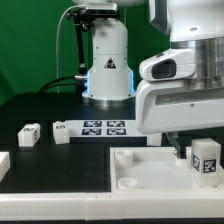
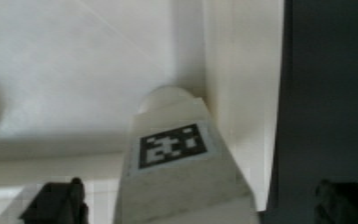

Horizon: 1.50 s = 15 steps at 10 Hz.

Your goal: Assemble one leg

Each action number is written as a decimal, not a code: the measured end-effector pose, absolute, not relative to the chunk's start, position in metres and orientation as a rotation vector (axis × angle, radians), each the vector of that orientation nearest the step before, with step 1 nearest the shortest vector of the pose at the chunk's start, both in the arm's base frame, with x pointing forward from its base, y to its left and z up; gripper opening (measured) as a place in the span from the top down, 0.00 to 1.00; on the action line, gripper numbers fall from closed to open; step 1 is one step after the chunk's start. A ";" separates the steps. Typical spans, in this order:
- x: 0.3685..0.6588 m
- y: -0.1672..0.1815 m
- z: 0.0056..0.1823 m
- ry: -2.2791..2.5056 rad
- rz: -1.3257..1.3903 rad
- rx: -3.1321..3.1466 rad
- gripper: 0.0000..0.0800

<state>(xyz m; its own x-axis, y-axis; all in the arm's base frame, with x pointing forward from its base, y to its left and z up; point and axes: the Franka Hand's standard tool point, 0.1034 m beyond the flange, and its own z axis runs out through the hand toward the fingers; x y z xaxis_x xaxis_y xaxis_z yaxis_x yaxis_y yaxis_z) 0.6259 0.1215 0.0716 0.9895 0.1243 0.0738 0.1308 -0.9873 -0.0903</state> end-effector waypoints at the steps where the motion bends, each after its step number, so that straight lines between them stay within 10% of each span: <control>1: 0.626 0.121 0.072 -0.227 -0.105 -3.037 0.19; 6: 0.626 0.119 0.071 -0.198 -0.105 -3.041 0.64; 15: 0.626 0.118 0.071 1.337 -0.021 -2.709 0.64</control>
Offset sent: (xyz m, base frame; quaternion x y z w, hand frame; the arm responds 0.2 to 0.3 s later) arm 0.0000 0.0000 0.0000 0.0000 0.0000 0.0000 1.0000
